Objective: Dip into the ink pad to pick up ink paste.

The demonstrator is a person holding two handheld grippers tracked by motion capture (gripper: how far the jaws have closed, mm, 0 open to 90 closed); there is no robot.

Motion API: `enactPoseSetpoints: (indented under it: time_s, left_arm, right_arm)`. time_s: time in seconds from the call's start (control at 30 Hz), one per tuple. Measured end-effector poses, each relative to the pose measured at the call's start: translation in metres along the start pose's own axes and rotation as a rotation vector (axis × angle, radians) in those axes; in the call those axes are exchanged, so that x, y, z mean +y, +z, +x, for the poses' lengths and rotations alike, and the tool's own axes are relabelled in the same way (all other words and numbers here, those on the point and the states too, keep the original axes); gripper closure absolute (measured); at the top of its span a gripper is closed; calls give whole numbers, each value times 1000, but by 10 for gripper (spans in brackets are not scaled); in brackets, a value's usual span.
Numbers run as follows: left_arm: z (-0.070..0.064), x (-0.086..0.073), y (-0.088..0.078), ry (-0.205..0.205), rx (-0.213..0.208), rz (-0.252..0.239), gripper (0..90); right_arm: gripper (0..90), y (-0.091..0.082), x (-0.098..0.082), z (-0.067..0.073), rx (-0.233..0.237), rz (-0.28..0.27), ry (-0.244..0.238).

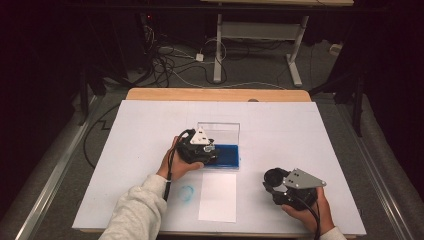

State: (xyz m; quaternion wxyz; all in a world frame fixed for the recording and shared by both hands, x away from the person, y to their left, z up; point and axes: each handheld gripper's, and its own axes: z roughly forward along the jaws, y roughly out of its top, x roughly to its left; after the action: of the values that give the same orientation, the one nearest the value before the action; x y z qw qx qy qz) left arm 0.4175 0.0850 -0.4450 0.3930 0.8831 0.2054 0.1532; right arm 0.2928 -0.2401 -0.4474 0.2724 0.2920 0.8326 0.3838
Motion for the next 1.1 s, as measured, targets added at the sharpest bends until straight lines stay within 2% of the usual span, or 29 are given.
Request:
enactPoseSetpoints:
  time_s: [0.27, 0.47, 0.6, 0.7, 0.8, 1.1]
  left_arm:
    - [1, 2, 2, -33, -5, 8, 546]
    - [0, 4, 2, -33, 2, 29, 546]
    - [-4, 6, 1, -19, 27, 56, 546]
    - [-4, 6, 1, -26, 23, 55, 546]
    - [-4, 9, 1, -20, 26, 78, 546]
    - [-2, 11, 0, -27, 9, 105, 545]
  right_arm:
    - [387, 0, 0, 0, 2, 1, 4]
    - [386, 0, 0, 1, 6, 4, -2]
    - [386, 0, 0, 1, 1, 6, 7]
    - [386, 0, 0, 0, -1, 7, 3]
    - [386, 0, 0, 1, 1, 6, 2]
    - [386, 0, -1, 0, 2, 11, 7]
